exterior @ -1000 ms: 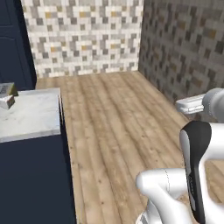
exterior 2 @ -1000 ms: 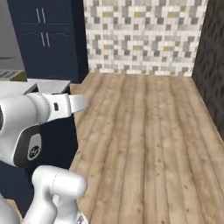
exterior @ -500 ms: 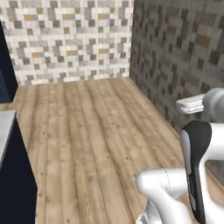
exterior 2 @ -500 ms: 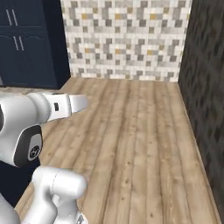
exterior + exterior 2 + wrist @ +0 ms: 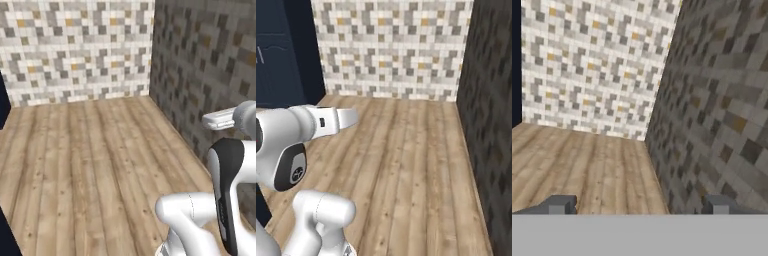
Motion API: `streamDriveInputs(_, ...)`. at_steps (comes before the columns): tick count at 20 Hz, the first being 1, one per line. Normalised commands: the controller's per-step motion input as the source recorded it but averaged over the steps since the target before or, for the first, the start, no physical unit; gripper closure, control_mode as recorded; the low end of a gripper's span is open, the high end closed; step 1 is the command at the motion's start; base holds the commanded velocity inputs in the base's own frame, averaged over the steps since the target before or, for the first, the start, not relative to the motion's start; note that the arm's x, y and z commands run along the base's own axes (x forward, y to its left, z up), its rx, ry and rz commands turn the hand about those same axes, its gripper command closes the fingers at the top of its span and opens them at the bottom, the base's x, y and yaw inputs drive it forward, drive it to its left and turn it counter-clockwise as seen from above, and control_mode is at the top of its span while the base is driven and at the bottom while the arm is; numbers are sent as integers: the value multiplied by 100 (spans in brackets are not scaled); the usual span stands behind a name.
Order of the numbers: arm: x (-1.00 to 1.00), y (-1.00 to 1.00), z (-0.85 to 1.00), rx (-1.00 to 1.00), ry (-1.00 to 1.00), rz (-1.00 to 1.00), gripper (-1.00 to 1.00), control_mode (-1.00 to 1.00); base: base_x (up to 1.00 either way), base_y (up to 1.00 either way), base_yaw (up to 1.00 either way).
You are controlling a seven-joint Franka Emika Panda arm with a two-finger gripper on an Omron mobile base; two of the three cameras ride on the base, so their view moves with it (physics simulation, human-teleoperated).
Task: Open the cabinet directly in front. Then move the liquor and the cup to the dining counter with the jar on it.
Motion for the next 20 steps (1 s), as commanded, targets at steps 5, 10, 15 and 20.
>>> streamDriveInputs(5,0,0,0,0,0,0,-100,100,100,-1,6)
streamDriveInputs(10,0,0,0,0,0,0,-100,100,100,6,9)
streamDriveInputs(15,0,0,0,0,0,0,-100,100,100,7,14)
streamDriveInputs(20,0,0,0,0,0,0,-100,100,100,4,20)
